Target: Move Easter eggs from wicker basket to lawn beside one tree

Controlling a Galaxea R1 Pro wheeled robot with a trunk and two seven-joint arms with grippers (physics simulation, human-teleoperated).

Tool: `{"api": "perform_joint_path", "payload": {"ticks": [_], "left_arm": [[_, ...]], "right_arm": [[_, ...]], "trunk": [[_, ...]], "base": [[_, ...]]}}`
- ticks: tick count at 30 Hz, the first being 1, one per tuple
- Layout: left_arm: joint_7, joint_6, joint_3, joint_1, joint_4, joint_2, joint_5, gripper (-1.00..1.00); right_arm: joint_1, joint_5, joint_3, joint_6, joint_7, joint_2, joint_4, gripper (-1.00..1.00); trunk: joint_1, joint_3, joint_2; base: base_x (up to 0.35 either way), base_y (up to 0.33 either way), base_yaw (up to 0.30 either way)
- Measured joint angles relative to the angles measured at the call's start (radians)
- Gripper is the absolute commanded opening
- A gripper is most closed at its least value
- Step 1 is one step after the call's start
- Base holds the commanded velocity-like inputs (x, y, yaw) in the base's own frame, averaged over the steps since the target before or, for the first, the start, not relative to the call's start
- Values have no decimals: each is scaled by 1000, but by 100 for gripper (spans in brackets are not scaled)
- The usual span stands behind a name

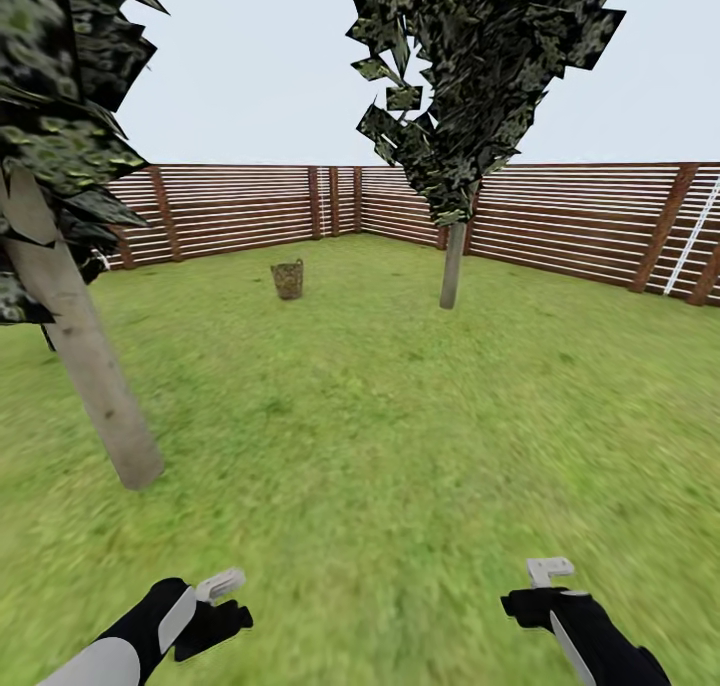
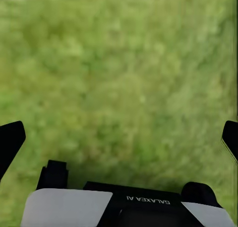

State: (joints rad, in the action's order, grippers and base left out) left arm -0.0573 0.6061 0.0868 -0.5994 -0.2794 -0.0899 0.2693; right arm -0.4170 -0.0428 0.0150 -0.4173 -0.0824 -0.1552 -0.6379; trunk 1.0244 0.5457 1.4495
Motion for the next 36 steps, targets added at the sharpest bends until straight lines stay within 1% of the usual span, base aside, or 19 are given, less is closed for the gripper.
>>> {"api": "perform_joint_path", "payload": {"ticks": [2,3,5,8,9,14,25,29,36], "left_arm": [[0,0,0,0,0,0,0,100],[1,-6,-3,1,-6,6,-5,100],[-8,-17,-4,1,-17,-1,-3,100],[-9,-34,-4,2,-22,-1,-3,100],[-9,-39,-4,2,-22,2,-3,100],[-5,-67,-4,2,-13,21,-8,100],[-2,-129,-4,1,-9,29,-11,100],[-2,-131,-5,1,-9,30,-11,100],[-1,-131,-5,1,-9,32,-11,100]], "right_arm": [[0,0,0,0,-2,-1,0,100],[0,5,1,6,-7,-6,0,100],[0,9,0,16,-10,-18,0,100],[0,9,1,13,-10,-35,0,100],[0,10,1,11,-10,-36,0,100],[0,16,2,10,-11,-31,0,100],[0,17,1,10,-12,-31,0,100],[0,16,-3,10,-12,-31,-1,100],[0,15,-5,9,-12,-29,-1,100]], "trunk": [[0,0,0],[1,0,0],[0,0,0],[0,0,0],[0,0,0],[0,0,0],[0,0,0],[0,0,0],[0,0,0]], "base": [[202,-12,0],[271,-22,0],[283,-17,0],[301,-11,0],[320,-4,0],[326,-1,0],[331,-26,-5],[331,-123,-204],[331,-136,-289]]}}
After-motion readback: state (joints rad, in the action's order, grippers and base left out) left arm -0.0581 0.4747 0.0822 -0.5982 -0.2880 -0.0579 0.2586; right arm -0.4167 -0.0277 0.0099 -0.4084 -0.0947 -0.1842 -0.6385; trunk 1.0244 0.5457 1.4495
